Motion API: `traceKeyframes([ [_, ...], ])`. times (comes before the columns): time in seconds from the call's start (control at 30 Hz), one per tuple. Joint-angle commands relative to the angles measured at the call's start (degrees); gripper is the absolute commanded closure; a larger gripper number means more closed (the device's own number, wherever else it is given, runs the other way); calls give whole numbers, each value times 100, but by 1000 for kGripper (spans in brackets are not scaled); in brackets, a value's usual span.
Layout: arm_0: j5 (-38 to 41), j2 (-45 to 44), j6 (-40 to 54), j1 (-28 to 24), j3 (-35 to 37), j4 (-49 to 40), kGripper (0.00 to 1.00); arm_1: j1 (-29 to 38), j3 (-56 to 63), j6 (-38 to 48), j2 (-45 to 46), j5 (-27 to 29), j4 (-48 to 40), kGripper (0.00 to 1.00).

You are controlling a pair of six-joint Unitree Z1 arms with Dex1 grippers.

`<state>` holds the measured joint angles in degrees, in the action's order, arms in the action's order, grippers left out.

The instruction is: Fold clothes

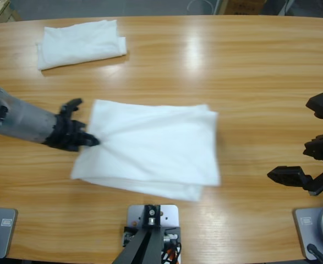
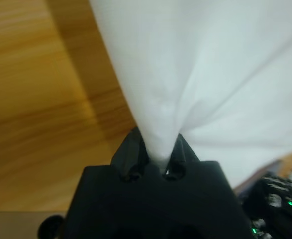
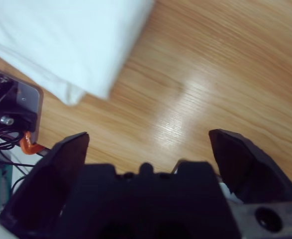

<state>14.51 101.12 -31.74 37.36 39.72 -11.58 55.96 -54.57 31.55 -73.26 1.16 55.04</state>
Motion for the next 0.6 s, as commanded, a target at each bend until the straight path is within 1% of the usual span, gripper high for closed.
traceKeyframes([
  [0.03,-1446,-158,-238,-280,1154,-3549,1000,-41,220,86,-31,-81,-197,0],
  [0.1,-1474,-253,-215,-459,1533,-4254,1000,-41,273,132,-20,-91,-283,0],
  [0.2,-1451,-304,-69,-719,1973,-4938,1000,-41,391,172,6,-126,-406,0],
  [0.3,-1530,-328,36,-739,2595,-5653,1000,-41,526,195,34,-142,-533,0],
  [0.43,-1870,-314,80,-737,3409,-6631,1000,-41,698,208,38,-161,-756,0],
  [0.5,-2084,-270,94,-762,3601,-7065,1000,-41,767,211,22,-177,-849,0],
  [0.6,-2239,-256,181,-791,3595,-7348,1000,-41,842,211,31,-168,-942,0],
])
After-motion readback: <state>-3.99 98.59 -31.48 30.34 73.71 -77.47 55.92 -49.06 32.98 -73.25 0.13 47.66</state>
